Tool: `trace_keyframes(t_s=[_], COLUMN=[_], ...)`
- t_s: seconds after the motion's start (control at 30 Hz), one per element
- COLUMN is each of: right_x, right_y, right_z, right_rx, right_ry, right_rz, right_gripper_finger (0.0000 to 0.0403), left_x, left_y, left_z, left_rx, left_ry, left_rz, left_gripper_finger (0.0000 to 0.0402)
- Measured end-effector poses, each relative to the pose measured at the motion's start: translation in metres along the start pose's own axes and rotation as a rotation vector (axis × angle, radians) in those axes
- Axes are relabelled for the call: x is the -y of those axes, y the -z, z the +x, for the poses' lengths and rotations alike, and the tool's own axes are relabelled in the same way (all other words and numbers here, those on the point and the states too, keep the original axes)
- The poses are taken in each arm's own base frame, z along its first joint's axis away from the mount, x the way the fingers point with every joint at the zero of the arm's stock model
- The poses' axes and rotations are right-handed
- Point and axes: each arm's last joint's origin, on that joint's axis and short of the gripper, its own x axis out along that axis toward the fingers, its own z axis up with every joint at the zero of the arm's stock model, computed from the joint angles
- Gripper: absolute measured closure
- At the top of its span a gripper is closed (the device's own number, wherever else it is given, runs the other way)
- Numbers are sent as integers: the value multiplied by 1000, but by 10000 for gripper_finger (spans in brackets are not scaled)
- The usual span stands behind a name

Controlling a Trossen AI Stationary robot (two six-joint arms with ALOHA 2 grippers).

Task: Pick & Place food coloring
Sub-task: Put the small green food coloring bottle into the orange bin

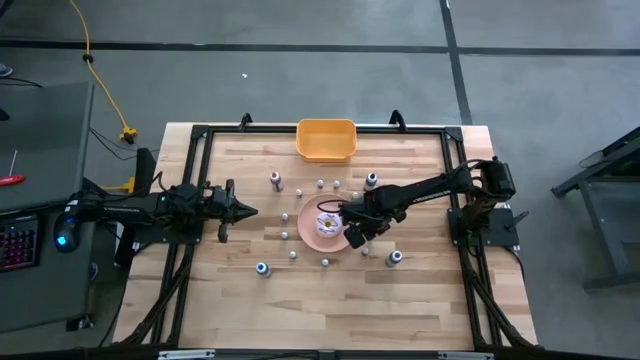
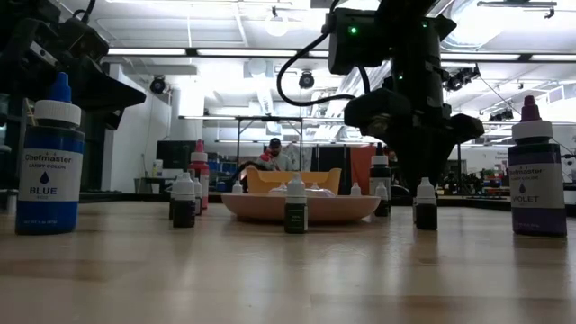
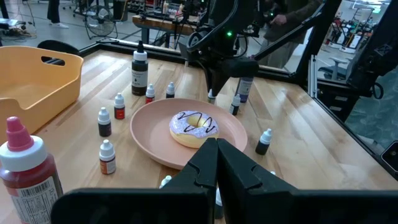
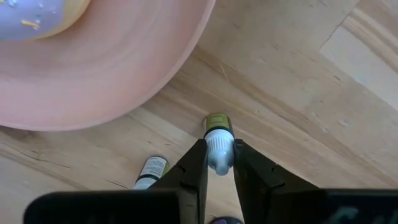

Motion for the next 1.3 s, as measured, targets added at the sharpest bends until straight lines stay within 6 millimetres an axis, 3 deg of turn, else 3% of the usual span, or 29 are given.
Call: trace_keyframes(t_s=[0.27,0.5,0.67,1.03,1.3], right_x=[-3,-8,-13,-10,2], right_y=[0,-5,-14,-53,-91], right_z=[-3,-25,-60,-164,-201], right_rx=[-16,-21,-3,235,370], right_ry=[-25,5,23,-26,-82], right_rz=[-17,-56,-87,-154,-171], right_gripper_finger=[358,358,356,356,357], left_x=[0,0,0,0,0], left_y=[0,0,0,0,0], left_z=[0,0,0,0,0], left_rx=[0,0,0,0,0], left_ry=[0,0,0,0,0], left_rz=[0,0,0,0,0], left_gripper_finger=[401,401,401,401,401])
